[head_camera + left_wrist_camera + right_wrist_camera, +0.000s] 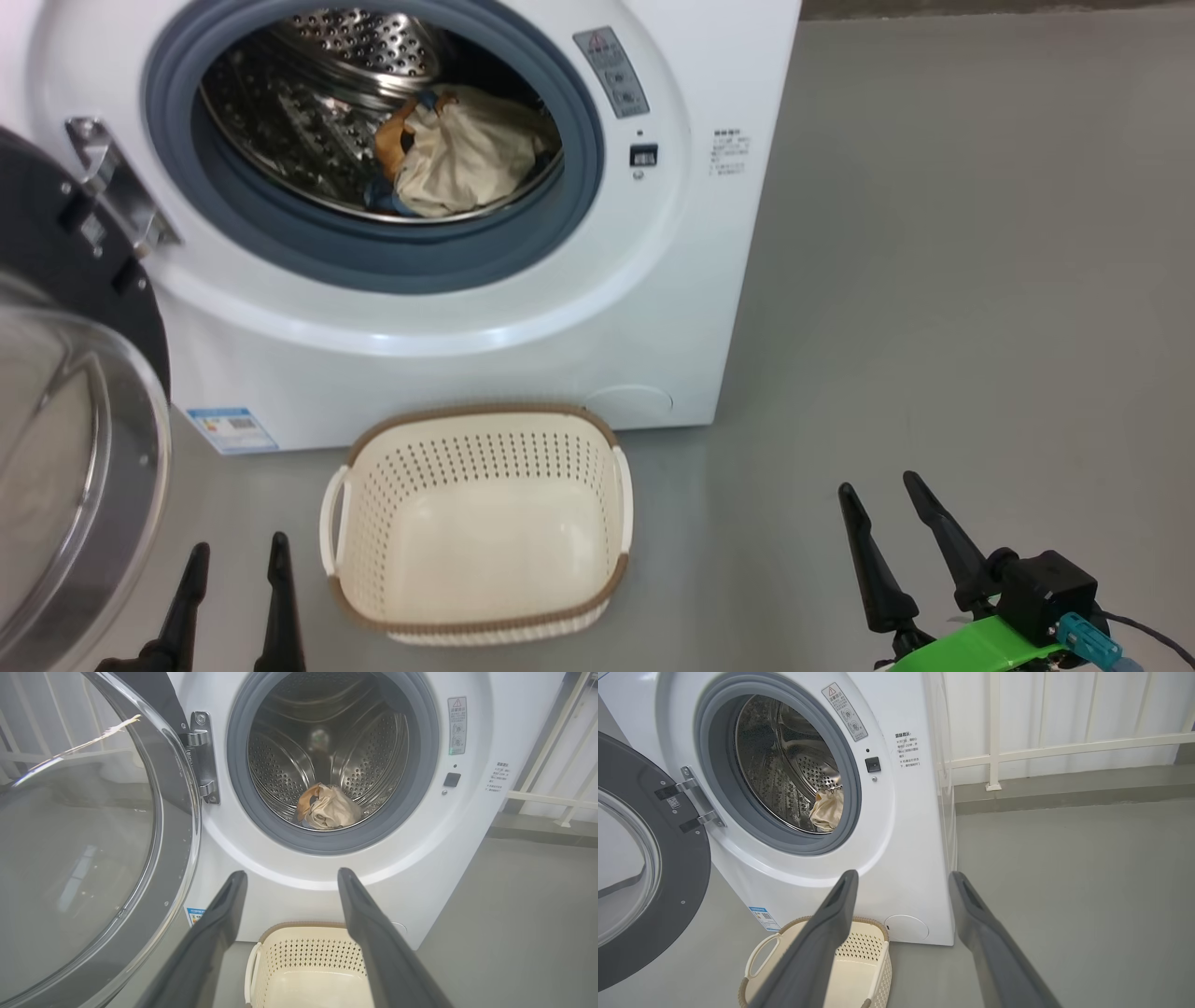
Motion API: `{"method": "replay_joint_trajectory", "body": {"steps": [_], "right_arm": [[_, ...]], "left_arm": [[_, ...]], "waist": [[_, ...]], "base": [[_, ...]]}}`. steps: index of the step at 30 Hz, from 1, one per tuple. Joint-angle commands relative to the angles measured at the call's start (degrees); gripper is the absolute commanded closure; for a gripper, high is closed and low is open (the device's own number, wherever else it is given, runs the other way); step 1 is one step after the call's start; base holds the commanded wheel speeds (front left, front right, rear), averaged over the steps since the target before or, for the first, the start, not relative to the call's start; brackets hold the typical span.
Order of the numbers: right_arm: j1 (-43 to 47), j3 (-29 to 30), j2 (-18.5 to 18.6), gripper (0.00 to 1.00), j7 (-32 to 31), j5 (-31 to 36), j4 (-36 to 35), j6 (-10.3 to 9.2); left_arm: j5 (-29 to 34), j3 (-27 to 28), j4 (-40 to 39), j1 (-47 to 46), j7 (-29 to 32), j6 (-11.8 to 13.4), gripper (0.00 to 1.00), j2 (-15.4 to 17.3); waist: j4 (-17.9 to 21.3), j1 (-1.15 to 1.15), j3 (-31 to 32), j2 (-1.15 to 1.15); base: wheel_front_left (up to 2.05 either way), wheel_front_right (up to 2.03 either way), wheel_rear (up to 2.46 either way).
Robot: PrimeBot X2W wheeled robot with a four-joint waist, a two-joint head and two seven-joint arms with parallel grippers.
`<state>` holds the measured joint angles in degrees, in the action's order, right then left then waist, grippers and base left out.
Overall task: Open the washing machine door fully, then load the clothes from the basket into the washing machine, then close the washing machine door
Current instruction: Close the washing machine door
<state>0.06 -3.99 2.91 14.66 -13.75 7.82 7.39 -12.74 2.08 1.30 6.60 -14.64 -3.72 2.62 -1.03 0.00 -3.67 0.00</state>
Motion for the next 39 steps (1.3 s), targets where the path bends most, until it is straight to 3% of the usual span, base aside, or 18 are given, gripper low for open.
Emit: {"method": "replay_joint_trajectory", "body": {"steps": [1, 15, 39], "right_arm": [[-1.1, -1.5, 0.0, 0.00, 0.3, 0.0, -1.3, 0.10], [-1.1, -1.2, 0.0, 0.00, 0.3, -0.2, -1.3, 0.10], [-1.2, -1.2, 0.0, 0.00, 0.3, 0.3, -1.2, 0.10]], "left_arm": [[0.0, 1.6, -1.2, -2.3, -0.4, 0.3, 0.00, 0.3], [-0.6, 1.6, -1.9, -2.6, -0.4, 0.3, 0.00, 0.3], [-0.6, 0.7, -2.8, -2.4, -0.4, 0.8, 0.00, 0.3]], "waist": [[0.0, 0.00, -0.1, 0.00], [-0.1, 0.00, -0.4, 0.00], [-0.1, 0.00, 0.1, 0.00]], "base": [[-1.87, 1.87, 0.00], [-1.42, 1.42, 0.00], [-0.02, 0.02, 0.00]]}}
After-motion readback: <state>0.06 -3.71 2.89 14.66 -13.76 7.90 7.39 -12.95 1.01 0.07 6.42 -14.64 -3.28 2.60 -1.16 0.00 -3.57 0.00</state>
